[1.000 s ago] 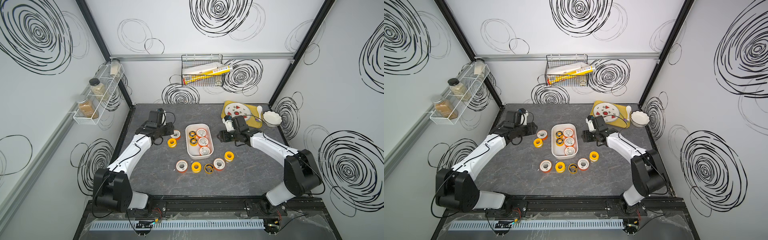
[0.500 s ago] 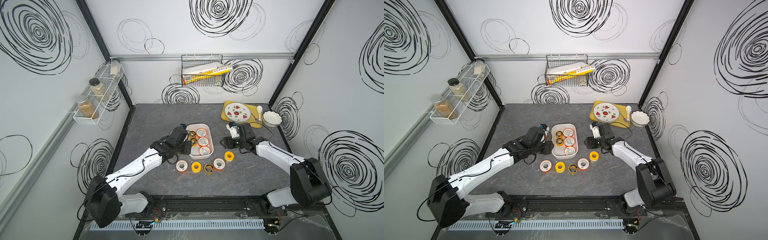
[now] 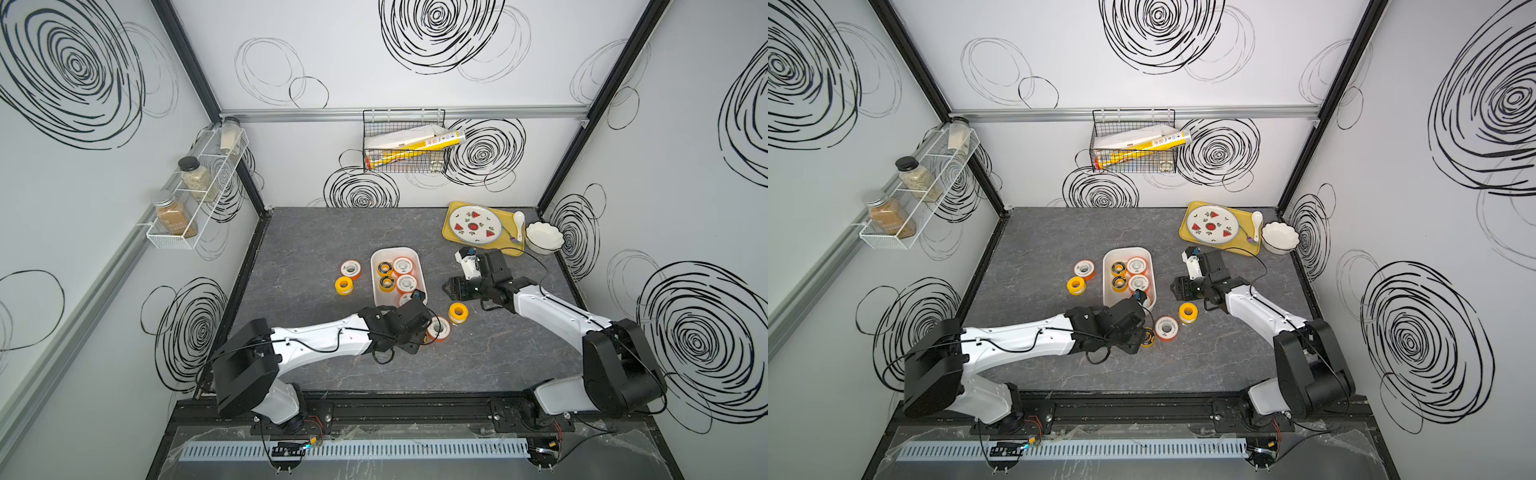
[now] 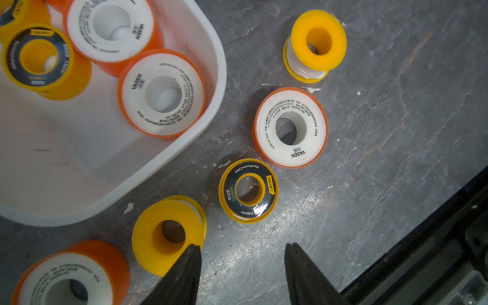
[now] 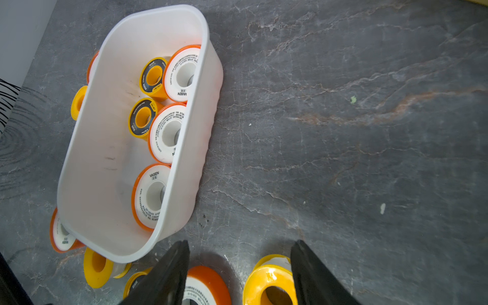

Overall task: Put the sealing tape into the storage box
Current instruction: Pick up the sealing tape at the center of the board.

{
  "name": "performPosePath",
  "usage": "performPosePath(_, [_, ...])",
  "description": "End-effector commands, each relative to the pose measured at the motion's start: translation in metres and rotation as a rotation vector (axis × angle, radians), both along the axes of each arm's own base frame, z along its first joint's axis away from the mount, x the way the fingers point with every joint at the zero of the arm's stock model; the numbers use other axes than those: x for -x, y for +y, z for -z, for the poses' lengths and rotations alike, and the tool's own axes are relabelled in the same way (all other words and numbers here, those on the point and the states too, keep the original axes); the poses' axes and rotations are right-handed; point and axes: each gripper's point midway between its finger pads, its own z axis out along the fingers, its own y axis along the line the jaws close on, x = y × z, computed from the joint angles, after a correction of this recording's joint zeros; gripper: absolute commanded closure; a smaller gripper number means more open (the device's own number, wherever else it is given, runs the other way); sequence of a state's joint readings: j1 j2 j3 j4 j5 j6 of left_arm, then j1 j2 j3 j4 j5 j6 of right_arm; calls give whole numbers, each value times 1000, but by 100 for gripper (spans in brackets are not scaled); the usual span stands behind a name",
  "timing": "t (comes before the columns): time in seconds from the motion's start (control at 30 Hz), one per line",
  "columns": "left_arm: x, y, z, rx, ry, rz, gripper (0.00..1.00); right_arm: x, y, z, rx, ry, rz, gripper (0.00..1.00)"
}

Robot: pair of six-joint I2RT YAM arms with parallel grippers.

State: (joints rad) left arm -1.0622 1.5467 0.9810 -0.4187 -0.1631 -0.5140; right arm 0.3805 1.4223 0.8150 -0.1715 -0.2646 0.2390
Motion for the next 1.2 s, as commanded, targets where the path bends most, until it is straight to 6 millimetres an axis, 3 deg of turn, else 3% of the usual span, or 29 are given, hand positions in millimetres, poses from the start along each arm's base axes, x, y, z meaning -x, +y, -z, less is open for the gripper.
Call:
performPosePath(0.0, [-11,-14,-6,-15,-65,23,38,0,-5,-1,10,-5,18,33])
performPosePath(0.13, [-9,-23,7,-37,-50,68,34,0,-6,0,17,-3,20,33])
performPosePath(0.4, [-14,-24,23,-83,-54,78,17,0,-10,5,34,2,28,33])
performPosePath(0.97, [-25,-28,48,-64,23,70,17,-2,-14,10,52,11,36,33])
performPosePath(1.17, [-25,-25,58,-72,39,61,22,-3,-15,11,58,14,39,33])
